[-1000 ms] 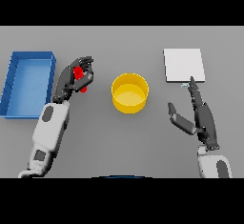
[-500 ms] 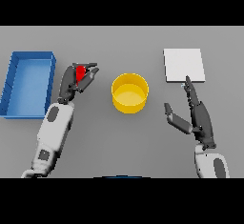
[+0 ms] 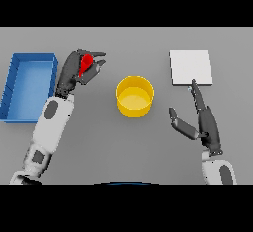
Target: Pick up the red beaker and tilt it to pour out 1 green nut into yellow bowl. Pick up the yellow bowl and place it on the metallic measuring scale.
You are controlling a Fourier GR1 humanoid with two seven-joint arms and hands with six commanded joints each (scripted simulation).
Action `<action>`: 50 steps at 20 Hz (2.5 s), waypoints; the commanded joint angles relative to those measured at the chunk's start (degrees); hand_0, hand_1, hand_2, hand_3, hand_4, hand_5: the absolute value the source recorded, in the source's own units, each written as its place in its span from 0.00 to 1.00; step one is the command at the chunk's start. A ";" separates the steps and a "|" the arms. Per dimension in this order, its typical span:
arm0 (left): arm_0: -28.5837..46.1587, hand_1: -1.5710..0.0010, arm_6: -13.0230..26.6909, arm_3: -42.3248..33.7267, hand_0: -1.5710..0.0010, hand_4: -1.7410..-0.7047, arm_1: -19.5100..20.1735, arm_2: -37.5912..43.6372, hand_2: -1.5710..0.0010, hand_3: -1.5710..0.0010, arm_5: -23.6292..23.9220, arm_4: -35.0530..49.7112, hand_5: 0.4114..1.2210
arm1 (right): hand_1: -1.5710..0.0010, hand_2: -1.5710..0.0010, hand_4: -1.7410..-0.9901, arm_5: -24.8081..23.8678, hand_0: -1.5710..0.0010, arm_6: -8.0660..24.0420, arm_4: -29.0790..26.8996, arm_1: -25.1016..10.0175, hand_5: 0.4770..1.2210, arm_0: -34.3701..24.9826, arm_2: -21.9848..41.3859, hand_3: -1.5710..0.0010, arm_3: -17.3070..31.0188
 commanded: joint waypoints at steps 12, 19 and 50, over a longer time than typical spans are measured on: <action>-7.00 0.00 6.79 -0.89 0.00 0.00 9.81 -19.19 0.00 0.00 -5.33 -18.79 0.90 | 1.00 1.00 0.63 0.35 1.00 2.30 -0.09 0.01 0.33 -0.15 0.23 1.00 -1.29; -18.76 0.00 6.58 6.64 0.00 0.05 12.08 -31.58 0.00 0.00 -11.72 -31.00 0.97 | 1.00 1.00 0.64 0.31 1.00 1.09 -0.16 0.61 0.32 -0.06 0.38 1.00 -0.24; -45.71 0.00 -1.23 21.55 0.00 0.02 6.39 -72.99 0.00 0.00 -22.52 -53.89 1.00 | 1.00 1.00 0.79 -3.13 1.00 1.30 2.41 1.39 0.21 0.21 -0.01 1.00 -0.43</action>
